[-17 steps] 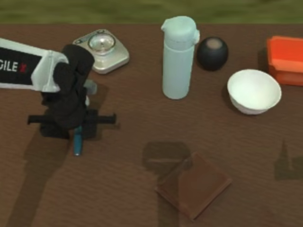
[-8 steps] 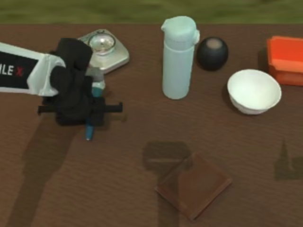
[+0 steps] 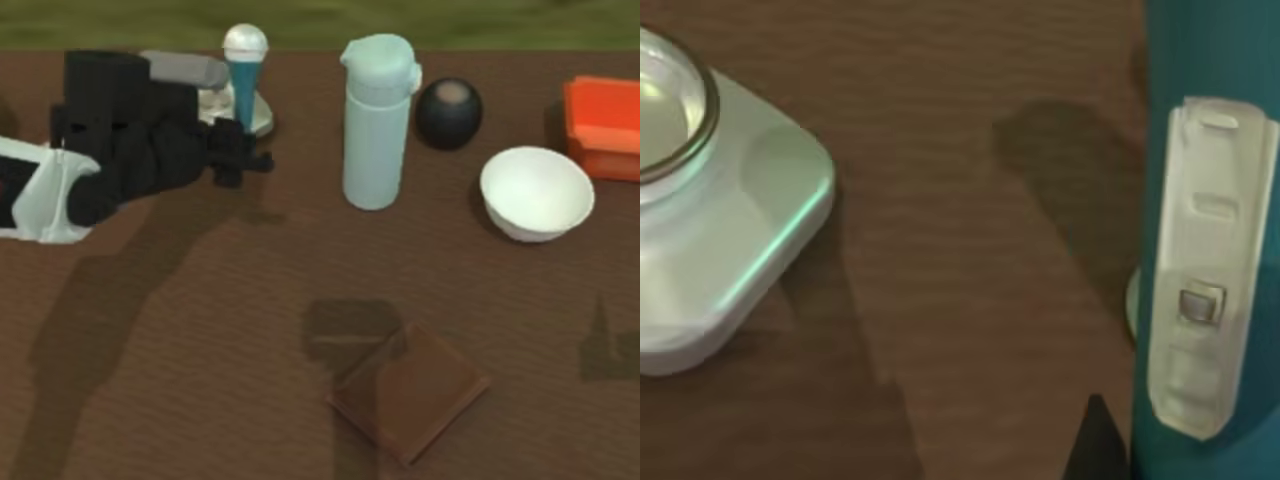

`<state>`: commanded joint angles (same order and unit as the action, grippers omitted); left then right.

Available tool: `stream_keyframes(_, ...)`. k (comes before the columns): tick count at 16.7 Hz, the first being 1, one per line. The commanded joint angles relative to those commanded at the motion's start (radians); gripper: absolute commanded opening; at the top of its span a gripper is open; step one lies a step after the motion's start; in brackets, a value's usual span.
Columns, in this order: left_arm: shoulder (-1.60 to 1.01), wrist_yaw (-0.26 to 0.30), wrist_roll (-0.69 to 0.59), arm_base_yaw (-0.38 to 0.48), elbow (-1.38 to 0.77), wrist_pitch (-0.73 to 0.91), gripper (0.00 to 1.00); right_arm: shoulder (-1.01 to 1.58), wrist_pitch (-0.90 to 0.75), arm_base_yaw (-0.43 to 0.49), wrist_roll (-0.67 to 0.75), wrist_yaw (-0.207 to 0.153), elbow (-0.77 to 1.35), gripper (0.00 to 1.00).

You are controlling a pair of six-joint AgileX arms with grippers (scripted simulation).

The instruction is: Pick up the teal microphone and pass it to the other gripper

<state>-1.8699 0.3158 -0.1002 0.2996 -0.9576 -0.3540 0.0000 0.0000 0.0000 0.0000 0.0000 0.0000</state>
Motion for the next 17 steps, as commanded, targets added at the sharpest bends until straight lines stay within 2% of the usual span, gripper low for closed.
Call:
stream_keyframes(4, 0.097, 0.125, 0.066, -0.014, 0.098, -0.328, 0.0, 0.0, 0.0, 0.0, 0.0, 0.0, 0.0, 1.0)
stream_keyframes(8, 0.177, 0.203, 0.112, -0.025, 0.156, -0.501, 0.0, 0.0, 0.0, 0.0, 0.0, 0.0, 0.0, 1.0)
stream_keyframes(15, 0.188, 0.208, 0.118, -0.018, 0.161, -0.522, 0.0, 0.0, 0.0, 0.0, 0.0, 0.0, 0.0, 1.0)
stream_keyframes(17, 0.197, 0.173, 0.109, 0.016, 0.169, -0.534, 0.0, 0.0, 0.0, 0.0, 0.0, 0.0, 0.0, 1.0)
